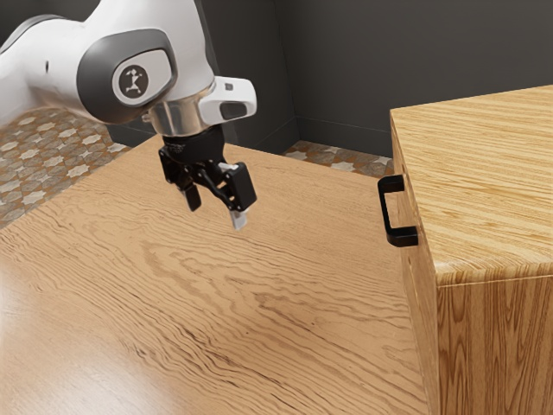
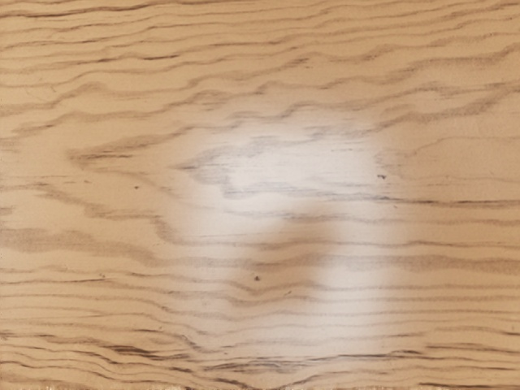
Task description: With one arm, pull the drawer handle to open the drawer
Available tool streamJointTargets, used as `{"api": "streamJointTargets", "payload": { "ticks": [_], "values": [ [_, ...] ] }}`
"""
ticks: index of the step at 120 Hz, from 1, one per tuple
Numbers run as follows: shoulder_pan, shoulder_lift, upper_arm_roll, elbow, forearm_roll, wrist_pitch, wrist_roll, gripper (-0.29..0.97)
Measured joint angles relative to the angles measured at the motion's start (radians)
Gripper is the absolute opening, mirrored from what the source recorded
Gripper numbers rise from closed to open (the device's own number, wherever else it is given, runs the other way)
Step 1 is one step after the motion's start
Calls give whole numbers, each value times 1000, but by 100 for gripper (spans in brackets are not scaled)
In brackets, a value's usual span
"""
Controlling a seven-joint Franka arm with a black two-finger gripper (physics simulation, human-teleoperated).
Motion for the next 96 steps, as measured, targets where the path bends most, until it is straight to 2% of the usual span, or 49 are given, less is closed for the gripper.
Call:
{"api": "streamJointTargets", "payload": {
  "ticks": [26,34,47,57,67,96],
  "values": [
    [-2,0,4,0,0,-9,-4,68],
    [7,-13,-5,44,0,-30,-8,68],
    [53,-107,-47,121,38,-75,-38,68],
    [77,-132,-70,131,-9,-94,-102,68],
    [74,-107,-83,128,-49,-88,-204,68],
    [19,-88,-109,123,-90,-8,-461,68]
  ]
}}
